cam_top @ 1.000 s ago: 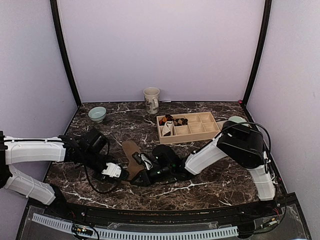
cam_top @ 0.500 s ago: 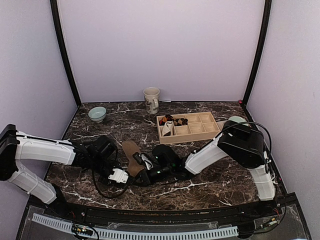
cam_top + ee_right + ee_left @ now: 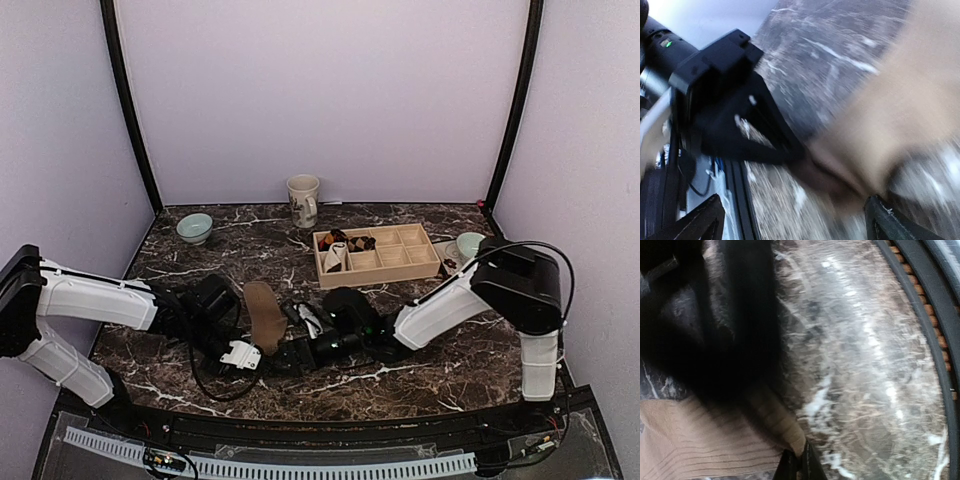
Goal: Roll the socks
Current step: Roll the sock at the center of the board.
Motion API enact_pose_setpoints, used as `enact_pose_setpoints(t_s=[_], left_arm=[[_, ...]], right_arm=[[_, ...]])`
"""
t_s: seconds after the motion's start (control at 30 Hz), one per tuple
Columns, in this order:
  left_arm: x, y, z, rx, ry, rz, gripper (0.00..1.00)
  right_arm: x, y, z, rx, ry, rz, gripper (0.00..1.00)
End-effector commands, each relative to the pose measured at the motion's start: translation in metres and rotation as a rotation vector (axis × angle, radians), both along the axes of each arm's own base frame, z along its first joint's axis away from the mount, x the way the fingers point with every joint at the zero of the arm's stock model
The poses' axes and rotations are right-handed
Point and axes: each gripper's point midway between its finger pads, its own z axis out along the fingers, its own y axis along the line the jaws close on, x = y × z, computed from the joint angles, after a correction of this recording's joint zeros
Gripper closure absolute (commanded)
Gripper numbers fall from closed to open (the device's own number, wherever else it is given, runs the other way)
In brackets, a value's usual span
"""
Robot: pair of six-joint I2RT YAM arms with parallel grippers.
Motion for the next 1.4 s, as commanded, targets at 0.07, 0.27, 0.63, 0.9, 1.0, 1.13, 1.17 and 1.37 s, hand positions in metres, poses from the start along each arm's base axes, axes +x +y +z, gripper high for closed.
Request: enact_pose_setpoints(t_s=[0.07,0.27,0.63,0.9,1.0,1.13,1.17,1.37], left_arm=[[-0.036,0.013,-0.006,0.086,0.255,-0.002,1.0],[-0.025,0.001,0.0,0.071,0.315,0.042,1.0],[-0.008,-0.004,0.0,0.086,0.517,0.128,1.0],[-0.002,0.0,-0.002,0.111,0.713,0.194,1.0],[-0.004,0.003,-0.006,0.143,0.748,0.191,1.0],[-0.003,0.005,-0.012,0.183,0.765,0.189,1.0],[-0.002,0.005,-0.013,0.187,0.77,0.189,1.0],[-0.005,0.009,-0.014,0.211,0.781,0.176,1.0]], right_arm=[[0.035,-0.076,-0.024,-0.256,-0.161,-0.25,0.01],[0.08,-0.141,0.016,-0.425,-0.427,-0.648,0.01],[0.037,-0.162,0.12,-0.044,-0.949,-0.674,0.0],[-0.031,-0.078,0.084,-0.084,-1.08,-0.075,0.18],[-0.045,-0.049,0.064,-0.082,-1.099,0.081,0.2],[-0.054,-0.016,0.06,-0.028,-1.168,0.19,0.21],[-0.054,-0.009,0.054,-0.029,-1.183,0.214,0.21],[-0.043,0.008,0.029,-0.02,-1.179,0.284,0.27]])
